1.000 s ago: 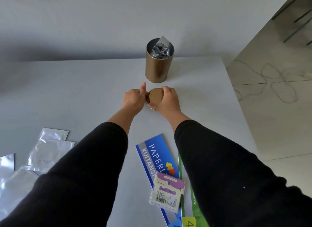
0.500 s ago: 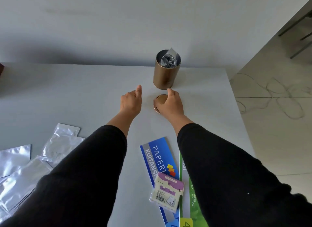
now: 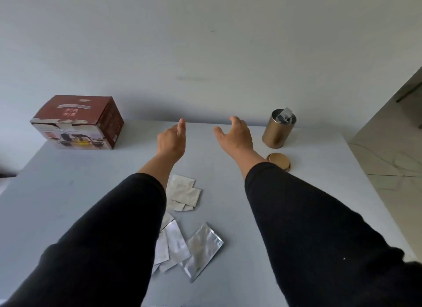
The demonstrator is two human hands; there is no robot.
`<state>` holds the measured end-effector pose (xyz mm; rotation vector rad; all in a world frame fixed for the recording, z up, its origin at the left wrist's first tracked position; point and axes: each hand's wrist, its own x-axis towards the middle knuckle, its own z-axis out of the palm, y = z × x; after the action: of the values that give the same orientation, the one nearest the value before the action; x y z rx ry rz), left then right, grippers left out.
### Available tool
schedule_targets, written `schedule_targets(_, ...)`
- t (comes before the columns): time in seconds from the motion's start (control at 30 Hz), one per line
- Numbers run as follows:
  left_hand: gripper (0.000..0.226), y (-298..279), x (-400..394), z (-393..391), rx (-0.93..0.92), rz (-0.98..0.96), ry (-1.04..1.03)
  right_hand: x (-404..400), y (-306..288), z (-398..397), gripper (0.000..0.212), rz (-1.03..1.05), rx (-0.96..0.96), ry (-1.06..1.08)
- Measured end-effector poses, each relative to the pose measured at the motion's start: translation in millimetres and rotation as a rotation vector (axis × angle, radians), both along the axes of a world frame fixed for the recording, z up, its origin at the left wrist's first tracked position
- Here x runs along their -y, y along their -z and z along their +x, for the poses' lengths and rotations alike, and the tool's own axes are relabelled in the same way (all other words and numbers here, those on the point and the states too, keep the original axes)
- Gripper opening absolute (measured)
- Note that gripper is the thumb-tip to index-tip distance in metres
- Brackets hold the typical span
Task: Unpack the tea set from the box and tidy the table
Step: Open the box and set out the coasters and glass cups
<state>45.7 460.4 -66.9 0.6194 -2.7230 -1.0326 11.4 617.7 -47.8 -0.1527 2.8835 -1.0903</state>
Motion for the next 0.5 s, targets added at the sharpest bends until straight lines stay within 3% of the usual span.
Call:
schedule_targets(0.27, 0.058, -29, 140, 75, -0.088, -0.064, -0.115, 127, -26, 64, 0.06, 0.009, -0.055, -0.101)
schedule_targets(0.5, 0.059, -24, 230, 85, -0.074, -0.059, -0.183, 222, -20, 57, 0.061, 0.055, -0.018, -0.175)
